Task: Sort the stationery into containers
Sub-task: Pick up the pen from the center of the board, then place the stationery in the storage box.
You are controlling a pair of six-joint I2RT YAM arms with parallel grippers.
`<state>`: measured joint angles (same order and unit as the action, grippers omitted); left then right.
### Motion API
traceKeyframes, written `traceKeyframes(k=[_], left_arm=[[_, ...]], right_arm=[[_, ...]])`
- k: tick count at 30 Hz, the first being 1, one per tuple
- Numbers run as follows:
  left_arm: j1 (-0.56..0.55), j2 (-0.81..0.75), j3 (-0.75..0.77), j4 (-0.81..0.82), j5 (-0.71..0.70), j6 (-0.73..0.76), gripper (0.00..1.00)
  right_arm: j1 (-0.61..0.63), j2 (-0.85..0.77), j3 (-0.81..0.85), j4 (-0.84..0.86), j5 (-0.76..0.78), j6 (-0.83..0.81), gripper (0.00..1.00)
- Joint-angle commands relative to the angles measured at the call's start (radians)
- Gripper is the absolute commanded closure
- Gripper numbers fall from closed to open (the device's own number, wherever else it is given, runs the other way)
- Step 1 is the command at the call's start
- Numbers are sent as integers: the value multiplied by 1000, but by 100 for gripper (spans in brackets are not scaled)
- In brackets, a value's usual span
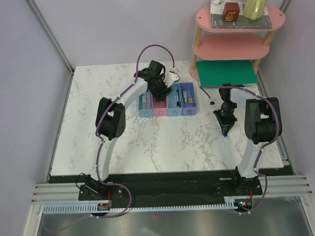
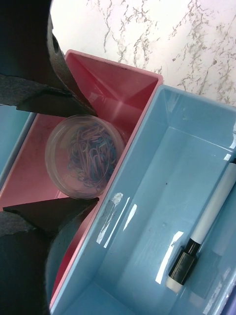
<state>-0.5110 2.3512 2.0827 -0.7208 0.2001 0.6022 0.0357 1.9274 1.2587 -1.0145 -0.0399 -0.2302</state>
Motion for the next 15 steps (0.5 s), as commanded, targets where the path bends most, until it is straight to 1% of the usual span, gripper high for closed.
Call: traceKeyframes(k=[1,2,4,5,7,8,11,15], left_arm=[[2,-53,-22,14,-8,8,43],[2,-59,-23,14,-8,7,39],[2,-79,-26,14,-2,-4,36],[2,-85,-27,12,1,-4,32],[2,-108,-36,14,2,-8,27],[2,-116,-39,14,2,-10,22],[0,-145,-56,12,5,-10,11],[0,-179,-84,11,5,-10,8]], right_arm=[[15,-67,-1,99,-17,-30,99],[18,-76,1,91,-17,-32,100],[20,-97,5,85,-17,-37,100],[21,-103,7,79,-17,-38,100],[24,-119,16,73,-21,-40,100],[27,-125,19,64,-23,-40,100],[32,-139,36,50,-31,-38,100],[41,-154,64,31,-46,-43,100]])
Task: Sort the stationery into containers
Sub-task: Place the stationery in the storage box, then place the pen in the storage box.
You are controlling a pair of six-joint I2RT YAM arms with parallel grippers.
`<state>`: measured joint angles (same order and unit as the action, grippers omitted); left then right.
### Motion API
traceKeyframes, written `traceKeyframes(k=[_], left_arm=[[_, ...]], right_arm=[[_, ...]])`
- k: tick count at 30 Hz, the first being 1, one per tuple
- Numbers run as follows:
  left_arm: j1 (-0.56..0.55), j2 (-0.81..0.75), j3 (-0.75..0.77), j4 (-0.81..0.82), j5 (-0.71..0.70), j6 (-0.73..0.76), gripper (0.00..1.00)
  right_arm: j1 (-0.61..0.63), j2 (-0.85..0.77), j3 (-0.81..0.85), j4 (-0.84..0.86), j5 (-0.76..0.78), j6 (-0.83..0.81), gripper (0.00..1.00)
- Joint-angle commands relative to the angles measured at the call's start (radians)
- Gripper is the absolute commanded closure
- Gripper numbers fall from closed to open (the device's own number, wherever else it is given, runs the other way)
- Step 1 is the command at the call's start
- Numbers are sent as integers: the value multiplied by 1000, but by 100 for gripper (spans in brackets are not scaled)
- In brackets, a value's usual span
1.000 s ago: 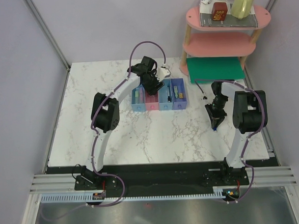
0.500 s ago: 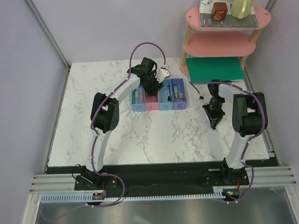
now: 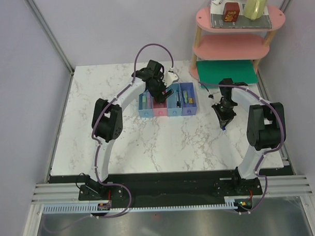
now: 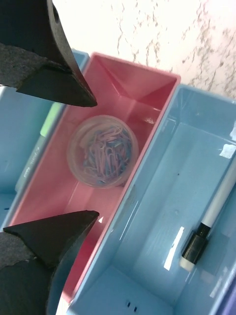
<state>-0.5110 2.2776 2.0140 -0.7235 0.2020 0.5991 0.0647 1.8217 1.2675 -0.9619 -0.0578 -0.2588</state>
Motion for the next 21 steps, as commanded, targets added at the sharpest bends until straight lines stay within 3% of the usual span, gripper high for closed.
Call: traceKeyframes(k=[1,11,16,21], left_arm=[[2,-113,-21,16,5,-10,8],[0,-349,-63,-4,40,-56,7],[2,-515,-210,-17,28,-50,7],[2,-754,-463,-24,-1,-27,7]], right_arm=[[15,-56,76,-29,-30,-14,100],[110,-65,297,-121,-76,3,100],[167,-30,406,-118,-178,13,100],[182,59,492,-61,-391,49,100]])
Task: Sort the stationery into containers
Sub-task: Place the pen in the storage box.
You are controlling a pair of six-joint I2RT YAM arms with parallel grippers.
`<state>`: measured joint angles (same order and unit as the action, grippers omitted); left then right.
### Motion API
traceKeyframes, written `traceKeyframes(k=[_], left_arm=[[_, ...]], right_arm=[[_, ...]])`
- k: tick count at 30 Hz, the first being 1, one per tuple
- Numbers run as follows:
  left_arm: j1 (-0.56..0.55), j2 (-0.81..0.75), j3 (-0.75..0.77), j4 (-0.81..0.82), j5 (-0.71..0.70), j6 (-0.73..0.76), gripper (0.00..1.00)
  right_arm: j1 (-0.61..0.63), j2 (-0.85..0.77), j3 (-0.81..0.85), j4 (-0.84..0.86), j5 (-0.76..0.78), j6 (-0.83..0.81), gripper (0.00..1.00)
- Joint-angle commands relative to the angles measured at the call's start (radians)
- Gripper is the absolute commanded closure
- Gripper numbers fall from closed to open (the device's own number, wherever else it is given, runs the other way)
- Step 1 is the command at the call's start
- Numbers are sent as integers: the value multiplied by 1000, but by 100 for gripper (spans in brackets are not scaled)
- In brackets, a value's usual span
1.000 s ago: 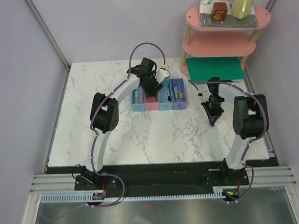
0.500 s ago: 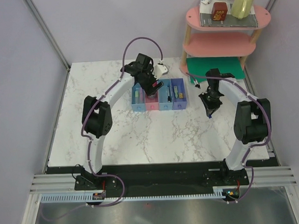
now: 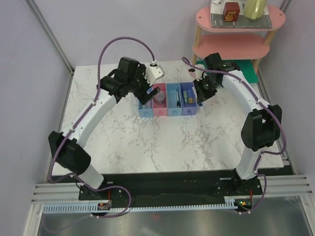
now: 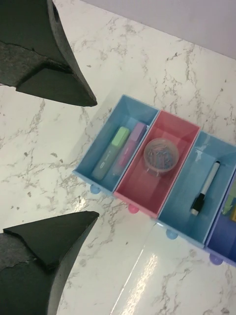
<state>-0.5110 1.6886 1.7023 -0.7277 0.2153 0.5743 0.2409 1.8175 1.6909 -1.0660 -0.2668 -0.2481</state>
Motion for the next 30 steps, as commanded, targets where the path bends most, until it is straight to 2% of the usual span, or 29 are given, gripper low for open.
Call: traceKeyframes(k=[1,8,13,18,25,30], left_arm=[[2,-197,-188,-24,-20,1,7],[2,-457,-441,-130,-77,64,6],[2,-578,-501,-182,-120,101,2],[2,-583,-474,-197,-114,82,1],[2,-575,-475,-196,-97,76,2],[2,-561,-464,-196,-90,79,2]], right_arm=[[12,75,73,87,-199,46,100],[52,236,187,193,-310,87,100],[89,299,228,267,-368,116,100],[115,365,256,320,-376,147,100],[115,379,205,351,-347,139,100],[115,359,161,370,-327,130,94]])
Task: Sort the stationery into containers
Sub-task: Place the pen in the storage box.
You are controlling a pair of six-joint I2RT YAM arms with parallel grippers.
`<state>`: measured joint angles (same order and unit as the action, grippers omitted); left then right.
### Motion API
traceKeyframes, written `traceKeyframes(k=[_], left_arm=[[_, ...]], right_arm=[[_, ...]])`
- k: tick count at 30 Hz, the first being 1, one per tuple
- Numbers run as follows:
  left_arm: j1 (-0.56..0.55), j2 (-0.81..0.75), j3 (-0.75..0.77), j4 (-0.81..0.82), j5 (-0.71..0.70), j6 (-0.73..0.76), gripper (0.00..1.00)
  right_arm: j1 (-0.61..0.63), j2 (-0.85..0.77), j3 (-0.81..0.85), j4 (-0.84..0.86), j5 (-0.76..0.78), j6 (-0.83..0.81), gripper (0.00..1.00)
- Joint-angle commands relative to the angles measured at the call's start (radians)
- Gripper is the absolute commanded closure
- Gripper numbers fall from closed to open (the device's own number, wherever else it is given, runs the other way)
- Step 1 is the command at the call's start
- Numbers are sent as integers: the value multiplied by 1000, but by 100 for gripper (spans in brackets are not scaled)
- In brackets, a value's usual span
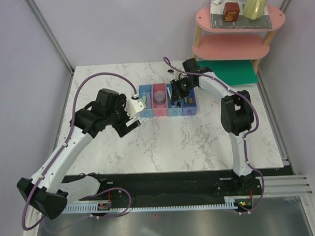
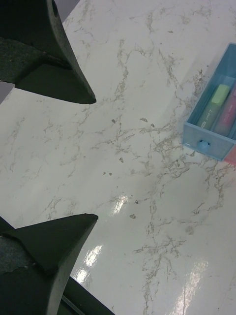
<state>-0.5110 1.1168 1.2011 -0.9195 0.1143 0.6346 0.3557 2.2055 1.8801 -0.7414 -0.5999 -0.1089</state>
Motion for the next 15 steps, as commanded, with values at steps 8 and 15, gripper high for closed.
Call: traceKeyframes(k=[8,15], left_arm=[[2,25,51,-2,25,11,1],[2,31,55,-1,39,-4,1]], right_arm=[[0,-49,-50,48,25,-17,67],[0,-119,-18,28,31,-63,47]])
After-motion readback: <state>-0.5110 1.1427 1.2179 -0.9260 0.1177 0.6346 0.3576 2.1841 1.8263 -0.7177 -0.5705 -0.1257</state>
